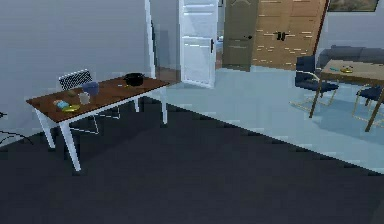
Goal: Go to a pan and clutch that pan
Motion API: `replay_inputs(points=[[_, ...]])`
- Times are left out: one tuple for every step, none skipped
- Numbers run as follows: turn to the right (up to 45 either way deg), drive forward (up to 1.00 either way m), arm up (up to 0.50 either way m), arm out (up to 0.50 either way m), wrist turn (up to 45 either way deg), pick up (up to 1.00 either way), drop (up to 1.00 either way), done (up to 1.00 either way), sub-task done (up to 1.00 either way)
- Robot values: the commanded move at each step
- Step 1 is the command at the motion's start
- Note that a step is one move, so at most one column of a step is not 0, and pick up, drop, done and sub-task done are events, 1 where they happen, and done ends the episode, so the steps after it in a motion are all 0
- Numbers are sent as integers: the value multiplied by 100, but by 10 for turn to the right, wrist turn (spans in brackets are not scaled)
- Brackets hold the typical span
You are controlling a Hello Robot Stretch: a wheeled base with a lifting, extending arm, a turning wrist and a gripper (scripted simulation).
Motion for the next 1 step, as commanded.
replay_inputs(points=[[0, 0, 0, 0, 0, 0, 0, 100, 0]])
